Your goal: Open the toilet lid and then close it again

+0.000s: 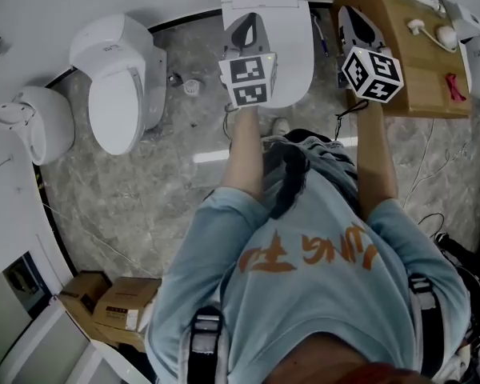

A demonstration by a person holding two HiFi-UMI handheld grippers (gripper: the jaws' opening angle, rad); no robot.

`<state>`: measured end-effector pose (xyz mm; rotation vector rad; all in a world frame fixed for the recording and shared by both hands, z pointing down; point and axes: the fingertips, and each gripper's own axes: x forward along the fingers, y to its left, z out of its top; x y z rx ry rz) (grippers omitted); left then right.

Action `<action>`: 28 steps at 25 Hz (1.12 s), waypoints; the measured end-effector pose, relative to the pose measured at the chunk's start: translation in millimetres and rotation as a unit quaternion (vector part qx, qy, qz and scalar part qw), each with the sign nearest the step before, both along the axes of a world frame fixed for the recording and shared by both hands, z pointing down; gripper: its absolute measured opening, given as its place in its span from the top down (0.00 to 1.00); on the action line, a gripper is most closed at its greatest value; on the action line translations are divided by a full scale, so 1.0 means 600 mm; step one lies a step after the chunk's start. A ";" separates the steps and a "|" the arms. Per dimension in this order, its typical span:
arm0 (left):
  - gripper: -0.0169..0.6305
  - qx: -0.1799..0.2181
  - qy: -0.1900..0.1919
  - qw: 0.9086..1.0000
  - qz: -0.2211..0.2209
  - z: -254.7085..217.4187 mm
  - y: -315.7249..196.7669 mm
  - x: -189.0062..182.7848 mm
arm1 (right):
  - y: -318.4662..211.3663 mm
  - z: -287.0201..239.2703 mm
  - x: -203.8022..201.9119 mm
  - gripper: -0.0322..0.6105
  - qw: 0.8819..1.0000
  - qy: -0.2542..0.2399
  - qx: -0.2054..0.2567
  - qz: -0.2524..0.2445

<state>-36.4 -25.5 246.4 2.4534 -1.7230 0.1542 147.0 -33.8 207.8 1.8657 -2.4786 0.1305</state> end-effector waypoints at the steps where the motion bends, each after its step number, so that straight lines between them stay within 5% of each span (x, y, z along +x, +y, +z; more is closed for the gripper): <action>1: 0.94 0.001 -0.010 1.000 0.002 -0.002 -0.009 0.010 | -0.013 -0.002 -0.001 0.93 1.000 0.009 0.005 -0.010; 6: 0.94 -0.033 -0.038 0.999 -0.003 0.032 -0.023 -0.002 | -0.049 0.058 -0.036 0.93 0.998 0.012 -0.016 -0.054; 13: 0.94 -0.113 -0.064 0.992 -0.003 0.165 -0.045 -0.010 | -0.096 0.195 -0.024 0.93 0.995 0.002 -0.082 -0.049; 21: 0.94 -0.220 -0.136 0.965 0.050 0.363 0.034 0.014 | -0.029 0.376 -0.014 0.93 0.982 0.031 -0.174 -0.061; 28: 0.94 -0.258 -0.189 0.941 0.107 0.500 0.065 0.036 | 0.023 0.515 -0.010 0.93 0.967 0.058 -0.233 -0.083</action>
